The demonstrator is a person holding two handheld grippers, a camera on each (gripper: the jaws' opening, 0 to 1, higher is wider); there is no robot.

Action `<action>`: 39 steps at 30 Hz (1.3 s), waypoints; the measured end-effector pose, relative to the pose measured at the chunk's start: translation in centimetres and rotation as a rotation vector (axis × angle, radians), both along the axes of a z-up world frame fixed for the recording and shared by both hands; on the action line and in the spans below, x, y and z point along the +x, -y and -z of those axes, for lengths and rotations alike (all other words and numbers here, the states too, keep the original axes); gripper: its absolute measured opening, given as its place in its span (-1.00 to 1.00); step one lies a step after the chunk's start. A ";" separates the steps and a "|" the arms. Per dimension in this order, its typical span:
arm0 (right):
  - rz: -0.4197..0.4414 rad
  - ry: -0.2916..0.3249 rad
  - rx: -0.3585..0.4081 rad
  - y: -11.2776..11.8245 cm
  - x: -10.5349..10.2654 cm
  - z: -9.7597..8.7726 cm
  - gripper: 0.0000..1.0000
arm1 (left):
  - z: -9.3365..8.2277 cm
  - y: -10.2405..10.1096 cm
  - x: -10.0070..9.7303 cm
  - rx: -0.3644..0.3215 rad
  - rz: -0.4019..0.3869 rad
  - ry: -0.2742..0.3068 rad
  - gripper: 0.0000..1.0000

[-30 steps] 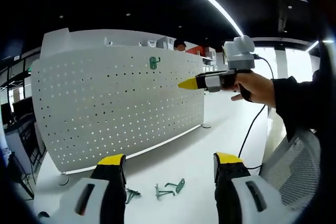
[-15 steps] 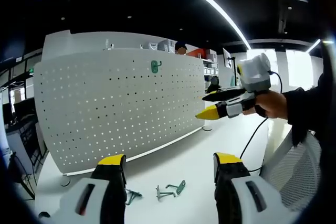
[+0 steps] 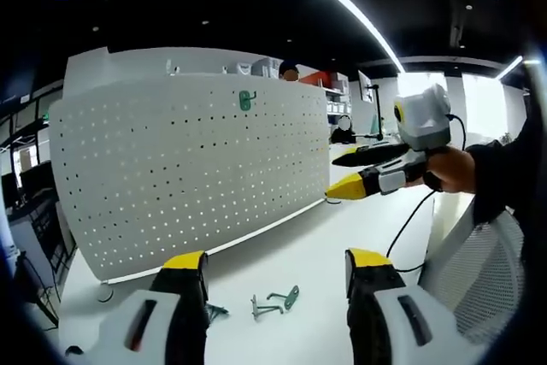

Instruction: Insert the hook assembly into the mounting plate slot until the hook locks in place.

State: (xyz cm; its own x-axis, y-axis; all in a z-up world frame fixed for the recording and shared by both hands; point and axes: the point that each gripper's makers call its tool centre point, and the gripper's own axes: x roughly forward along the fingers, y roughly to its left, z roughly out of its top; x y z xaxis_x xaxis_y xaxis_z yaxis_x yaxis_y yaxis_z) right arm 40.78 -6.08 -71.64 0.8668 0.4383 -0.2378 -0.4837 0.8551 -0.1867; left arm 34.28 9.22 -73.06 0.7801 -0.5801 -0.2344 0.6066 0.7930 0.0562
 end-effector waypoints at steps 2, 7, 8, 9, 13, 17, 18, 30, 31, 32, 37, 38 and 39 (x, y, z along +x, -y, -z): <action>0.003 0.001 0.004 0.1 0.0 0.0 0.19 | 0.4 -0.2 0.1 0.015 -0.008 -0.013 0.28; 0.013 -0.003 0.008 0.4 -0.1 0.4 0.19 | 1.2 -0.7 0.4 0.047 -0.011 -0.046 0.19; 0.015 -0.002 0.010 0.5 -0.1 0.3 0.19 | 1.5 -0.8 0.5 0.061 -0.008 -0.056 0.16; 0.016 -0.001 0.012 0.5 -0.1 0.3 0.19 | 1.8 -0.9 0.5 0.081 0.001 -0.061 0.12; 0.023 0.002 0.017 0.7 0.0 0.3 0.19 | 2.9 -1.5 1.0 0.149 0.021 -0.076 0.01; 0.022 -0.005 0.018 0.6 0.0 0.6 0.19 | 4.2 -1.7 1.8 0.183 0.057 -0.102 -0.01; 0.021 -0.005 0.017 0.6 0.0 0.6 0.19 | 4.5 -1.6 2.0 0.194 0.069 -0.099 -0.03; 0.032 -0.014 0.013 0.9 0.1 0.9 0.19 | 9.5 -1.3 3.7 0.198 0.129 -0.229 -0.20; 0.031 -0.016 0.012 0.8 0.1 1.0 0.19 | 9.8 -1.3 3.9 0.198 0.128 -0.234 -0.22; 0.031 -0.018 0.011 0.8 0.1 1.1 0.19 | 10.2 -1.4 4.1 0.200 0.125 -0.243 -0.25; 0.031 -0.023 0.008 0.7 0.1 1.3 0.19 | 12.0 -1.5 4.9 0.207 0.122 -0.270 -0.32; 0.033 -0.025 0.008 0.8 0.2 1.3 0.19 | 12.2 -1.5 5.0 0.210 0.122 -0.272 -0.34; 0.035 -0.026 0.008 0.9 0.2 1.4 0.19 | 12.4 -1.4 5.0 0.211 0.122 -0.273 -0.38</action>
